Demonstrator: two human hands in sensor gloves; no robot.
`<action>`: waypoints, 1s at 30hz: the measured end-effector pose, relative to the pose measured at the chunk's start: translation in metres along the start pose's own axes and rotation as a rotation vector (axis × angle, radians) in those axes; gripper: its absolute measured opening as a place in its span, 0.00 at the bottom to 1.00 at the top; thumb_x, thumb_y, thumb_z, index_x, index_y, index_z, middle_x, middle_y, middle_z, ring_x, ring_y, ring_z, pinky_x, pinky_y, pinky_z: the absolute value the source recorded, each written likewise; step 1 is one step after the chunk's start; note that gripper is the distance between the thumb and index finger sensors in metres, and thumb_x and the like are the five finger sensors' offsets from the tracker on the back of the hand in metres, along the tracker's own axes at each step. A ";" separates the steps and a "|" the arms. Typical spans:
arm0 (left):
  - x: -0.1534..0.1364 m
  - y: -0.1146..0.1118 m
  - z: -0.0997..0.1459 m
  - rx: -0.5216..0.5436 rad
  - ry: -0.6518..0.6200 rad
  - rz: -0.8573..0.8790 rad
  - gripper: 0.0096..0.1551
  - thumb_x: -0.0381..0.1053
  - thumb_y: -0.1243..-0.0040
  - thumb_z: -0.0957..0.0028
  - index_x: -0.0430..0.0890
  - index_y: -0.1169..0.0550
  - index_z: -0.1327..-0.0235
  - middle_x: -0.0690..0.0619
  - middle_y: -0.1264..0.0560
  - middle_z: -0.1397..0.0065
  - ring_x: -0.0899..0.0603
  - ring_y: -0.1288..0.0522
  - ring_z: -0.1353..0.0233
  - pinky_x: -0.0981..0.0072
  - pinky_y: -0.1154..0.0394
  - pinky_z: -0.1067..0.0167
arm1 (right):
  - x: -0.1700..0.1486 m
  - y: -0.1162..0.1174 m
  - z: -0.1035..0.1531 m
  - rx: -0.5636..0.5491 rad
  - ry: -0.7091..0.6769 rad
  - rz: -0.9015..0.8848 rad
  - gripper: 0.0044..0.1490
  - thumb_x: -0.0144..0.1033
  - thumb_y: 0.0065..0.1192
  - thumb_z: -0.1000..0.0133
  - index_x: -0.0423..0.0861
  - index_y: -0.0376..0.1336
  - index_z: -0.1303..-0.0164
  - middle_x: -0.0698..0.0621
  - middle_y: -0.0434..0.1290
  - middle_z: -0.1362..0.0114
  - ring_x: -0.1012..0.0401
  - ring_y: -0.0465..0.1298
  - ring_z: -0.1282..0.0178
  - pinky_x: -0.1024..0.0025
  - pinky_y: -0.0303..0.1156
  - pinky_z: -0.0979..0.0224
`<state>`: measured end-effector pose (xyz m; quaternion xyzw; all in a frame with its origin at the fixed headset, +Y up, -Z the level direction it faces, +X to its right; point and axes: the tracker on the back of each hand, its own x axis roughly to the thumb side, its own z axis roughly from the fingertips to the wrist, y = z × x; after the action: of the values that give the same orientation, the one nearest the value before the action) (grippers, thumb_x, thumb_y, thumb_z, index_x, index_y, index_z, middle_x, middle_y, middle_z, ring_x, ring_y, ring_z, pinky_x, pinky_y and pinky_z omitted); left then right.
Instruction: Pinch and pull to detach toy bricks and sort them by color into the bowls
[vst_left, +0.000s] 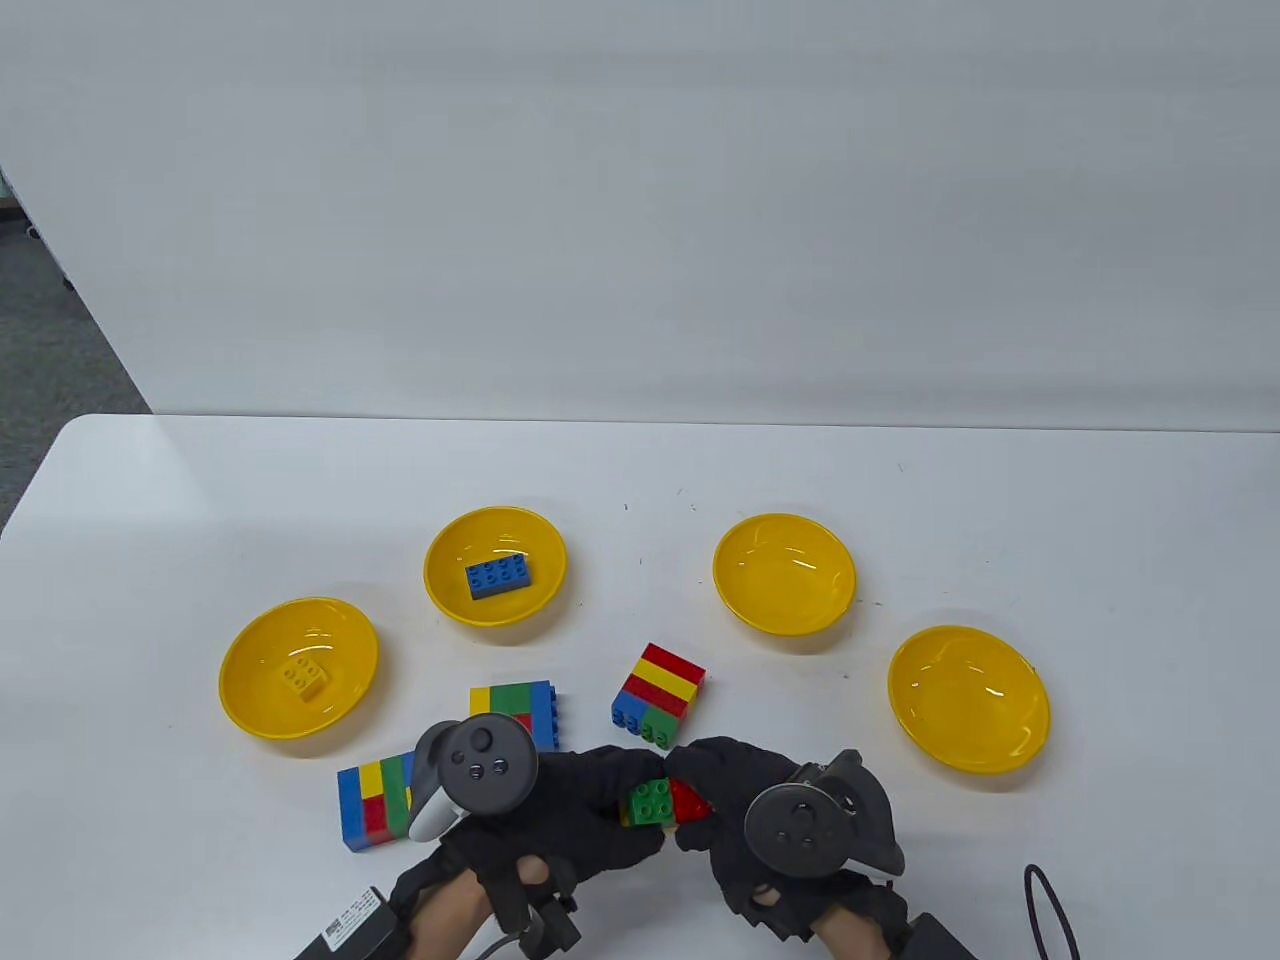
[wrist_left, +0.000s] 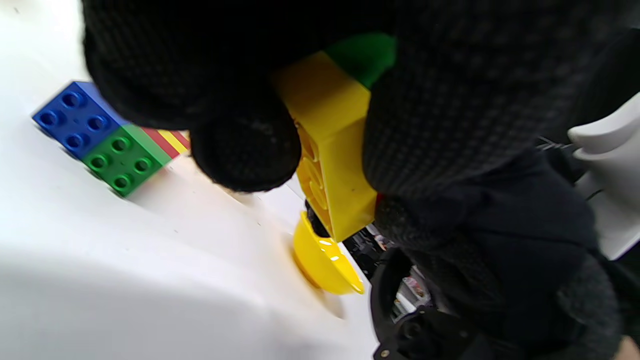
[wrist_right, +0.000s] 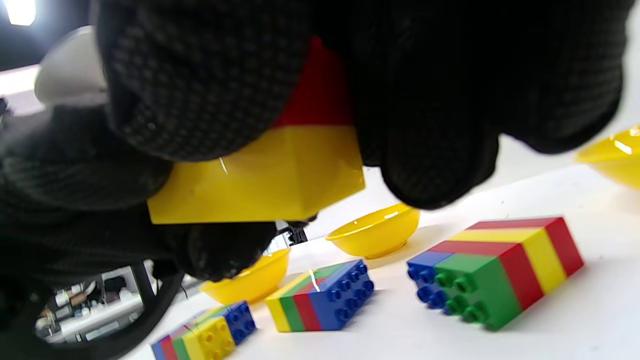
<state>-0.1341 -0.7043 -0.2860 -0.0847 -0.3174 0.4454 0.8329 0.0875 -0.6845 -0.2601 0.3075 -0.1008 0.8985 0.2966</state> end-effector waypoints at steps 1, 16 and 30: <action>-0.001 0.002 0.001 -0.017 -0.006 0.023 0.40 0.52 0.10 0.64 0.36 0.16 0.41 0.30 0.15 0.40 0.34 0.09 0.54 0.43 0.13 0.57 | -0.002 0.000 0.000 -0.002 0.030 -0.070 0.39 0.39 0.72 0.72 0.33 0.77 0.53 0.35 0.83 0.48 0.46 0.89 0.64 0.46 0.85 0.60; -0.007 0.020 0.013 0.028 0.065 0.028 0.41 0.50 0.12 0.61 0.43 0.21 0.35 0.34 0.21 0.32 0.38 0.13 0.47 0.48 0.15 0.48 | -0.045 -0.044 -0.020 -0.232 0.303 -0.269 0.39 0.37 0.74 0.62 0.34 0.71 0.41 0.32 0.75 0.38 0.40 0.83 0.51 0.38 0.78 0.50; -0.023 0.046 0.027 0.174 0.173 0.010 0.42 0.44 0.12 0.60 0.42 0.23 0.33 0.31 0.25 0.31 0.42 0.14 0.47 0.52 0.15 0.48 | -0.143 -0.022 -0.142 0.216 0.585 0.599 0.39 0.37 0.73 0.60 0.41 0.68 0.36 0.32 0.62 0.25 0.36 0.72 0.33 0.29 0.67 0.36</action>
<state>-0.1908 -0.6996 -0.2950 -0.0517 -0.2039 0.4663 0.8592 0.1213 -0.6824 -0.4602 0.0261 -0.0029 0.9996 0.0048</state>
